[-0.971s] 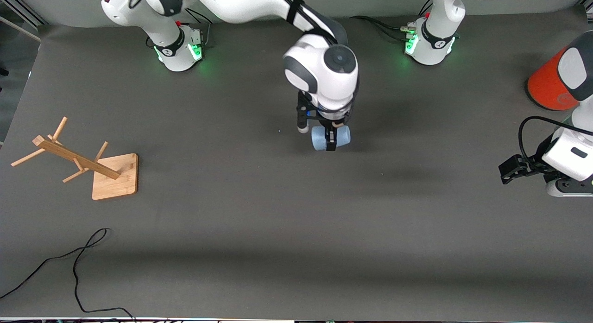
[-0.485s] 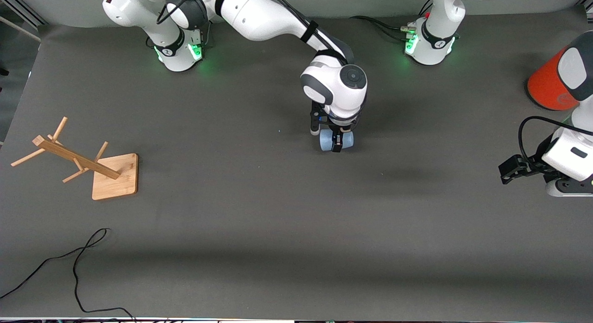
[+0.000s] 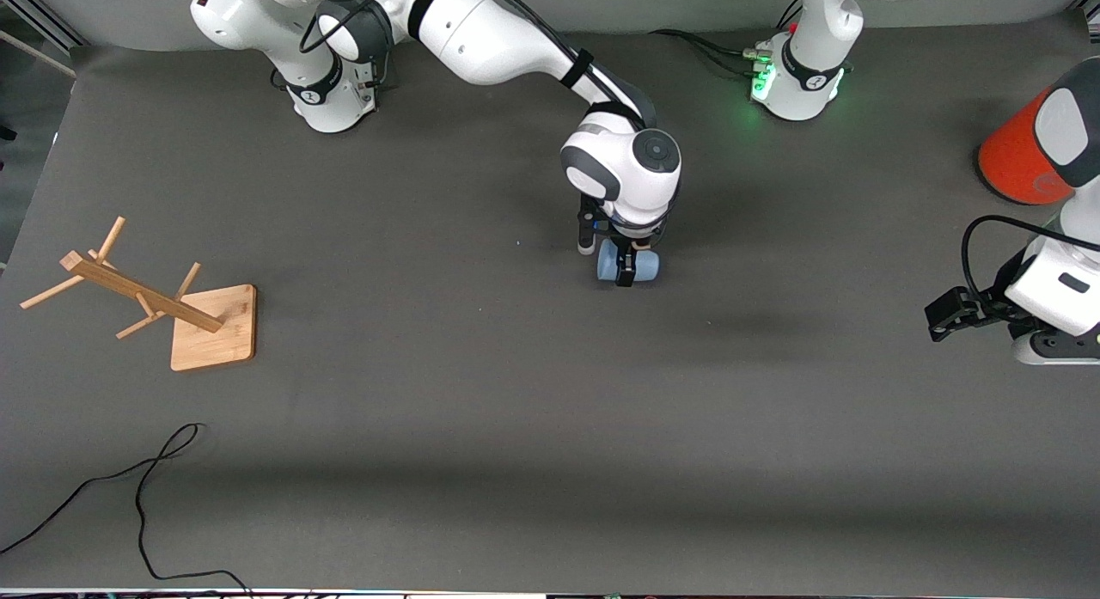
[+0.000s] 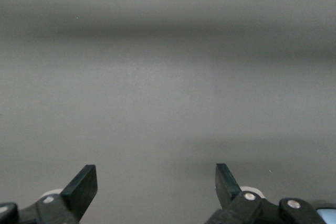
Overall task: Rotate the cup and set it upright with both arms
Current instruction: 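Carry the blue cup to the table middle with the right gripper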
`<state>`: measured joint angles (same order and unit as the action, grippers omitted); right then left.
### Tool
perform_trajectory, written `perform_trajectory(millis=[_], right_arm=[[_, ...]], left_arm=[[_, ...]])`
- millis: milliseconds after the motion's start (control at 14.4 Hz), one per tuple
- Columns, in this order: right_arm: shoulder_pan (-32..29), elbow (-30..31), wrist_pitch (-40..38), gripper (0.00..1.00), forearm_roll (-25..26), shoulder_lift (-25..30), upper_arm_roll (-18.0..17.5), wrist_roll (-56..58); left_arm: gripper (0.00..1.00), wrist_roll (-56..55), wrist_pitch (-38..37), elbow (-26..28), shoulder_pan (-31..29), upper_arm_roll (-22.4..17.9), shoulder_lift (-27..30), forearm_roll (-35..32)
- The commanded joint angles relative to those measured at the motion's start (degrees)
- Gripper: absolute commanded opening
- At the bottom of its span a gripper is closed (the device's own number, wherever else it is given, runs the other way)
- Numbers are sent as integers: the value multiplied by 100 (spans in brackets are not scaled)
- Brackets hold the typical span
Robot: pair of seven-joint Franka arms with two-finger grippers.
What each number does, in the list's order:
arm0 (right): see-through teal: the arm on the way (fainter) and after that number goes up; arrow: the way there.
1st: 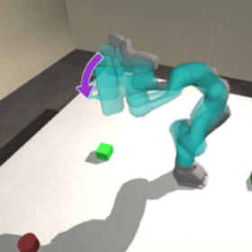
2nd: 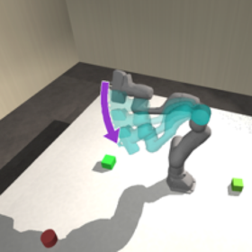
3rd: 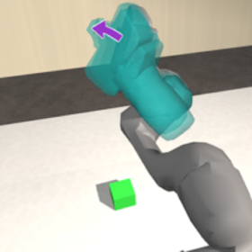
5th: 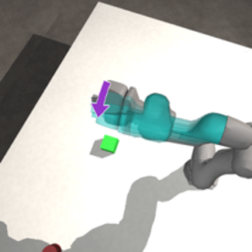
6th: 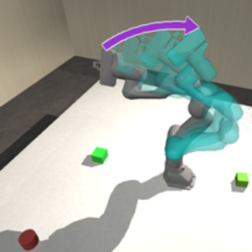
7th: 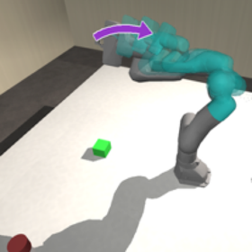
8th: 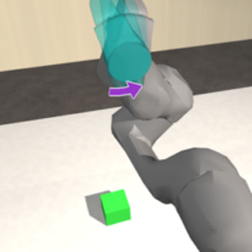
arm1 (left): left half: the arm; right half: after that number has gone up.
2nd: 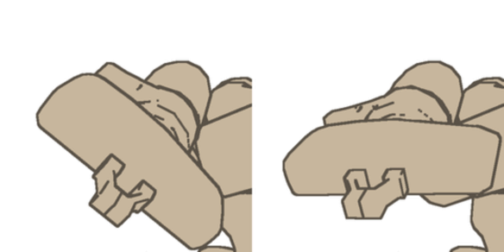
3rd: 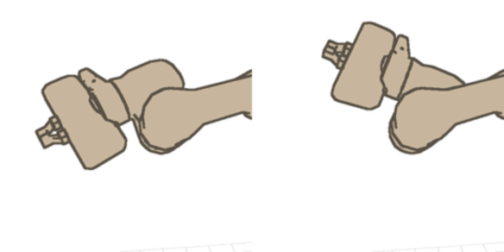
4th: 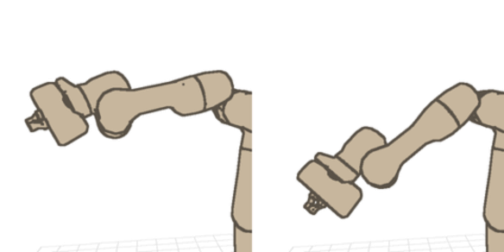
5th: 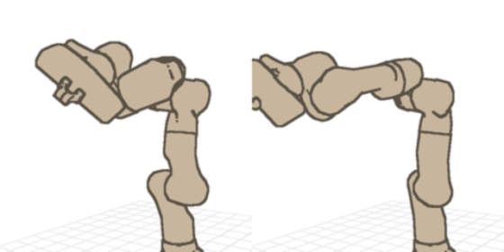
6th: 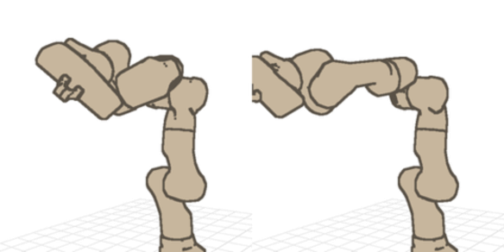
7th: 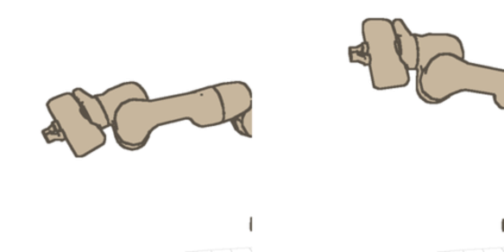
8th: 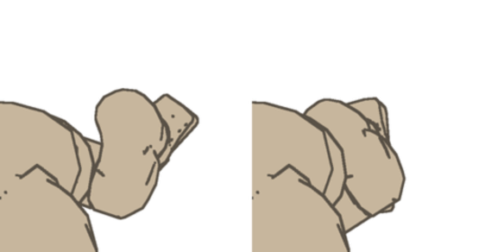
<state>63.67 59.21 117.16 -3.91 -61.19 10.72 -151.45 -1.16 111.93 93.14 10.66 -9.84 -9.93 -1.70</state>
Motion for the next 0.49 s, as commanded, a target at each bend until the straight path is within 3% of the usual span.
perform_trajectory(millis=[0,416], right_arm=[[23,-165,52,100,13,-148,62,-165],[23,-173,-18,100,30,-43,71,-122]], left_arm=[[100,-34,-92,-129,50,-18,-44,-23],[100,-78,-92,-208,86,-18,-53,-23]])
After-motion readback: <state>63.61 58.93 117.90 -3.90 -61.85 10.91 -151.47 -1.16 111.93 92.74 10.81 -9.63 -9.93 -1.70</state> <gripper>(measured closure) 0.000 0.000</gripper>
